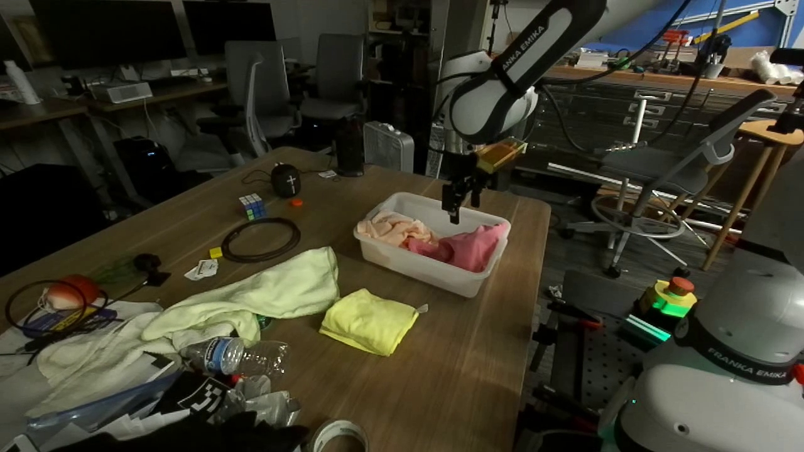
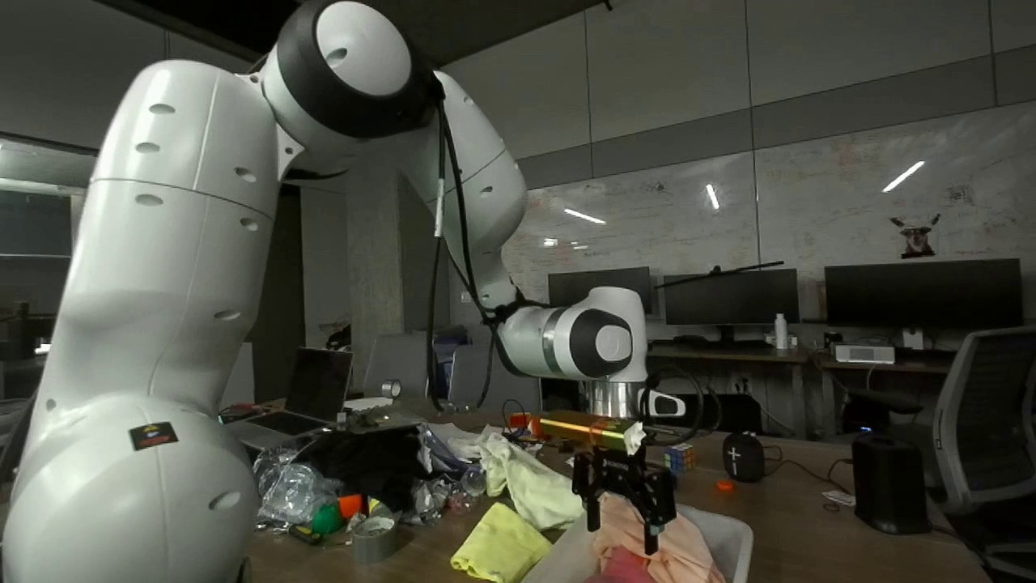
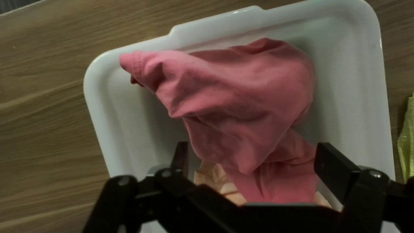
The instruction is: Remove all the clothes from the bowl and put them on the table
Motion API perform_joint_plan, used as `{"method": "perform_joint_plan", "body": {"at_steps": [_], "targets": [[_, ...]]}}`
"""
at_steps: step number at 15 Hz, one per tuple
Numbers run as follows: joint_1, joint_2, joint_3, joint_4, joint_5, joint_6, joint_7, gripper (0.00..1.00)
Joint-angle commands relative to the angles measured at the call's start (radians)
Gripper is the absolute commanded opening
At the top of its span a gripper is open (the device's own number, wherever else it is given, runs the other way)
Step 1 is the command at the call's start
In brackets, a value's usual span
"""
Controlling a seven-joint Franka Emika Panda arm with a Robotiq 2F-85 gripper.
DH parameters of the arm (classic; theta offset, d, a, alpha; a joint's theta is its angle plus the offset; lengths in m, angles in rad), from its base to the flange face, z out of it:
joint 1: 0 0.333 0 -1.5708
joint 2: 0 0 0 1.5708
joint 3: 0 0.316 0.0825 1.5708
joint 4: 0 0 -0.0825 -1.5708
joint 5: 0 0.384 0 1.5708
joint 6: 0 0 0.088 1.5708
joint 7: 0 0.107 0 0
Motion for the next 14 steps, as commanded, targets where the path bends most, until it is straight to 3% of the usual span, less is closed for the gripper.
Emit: {"method": "perform_joint_plan", "body": {"at_steps": [1,8,14], "targets": [[-0.004,0.096,0.007,0.095,0.042,-0.019,0.012,1.00],[-0.009,0.237,-0.011,0.208,0.055,-0.029,0.087,1.00],[-0.019,0.337,-0.015,0.294,0.068,-0.114,0.142,1.00]]}}
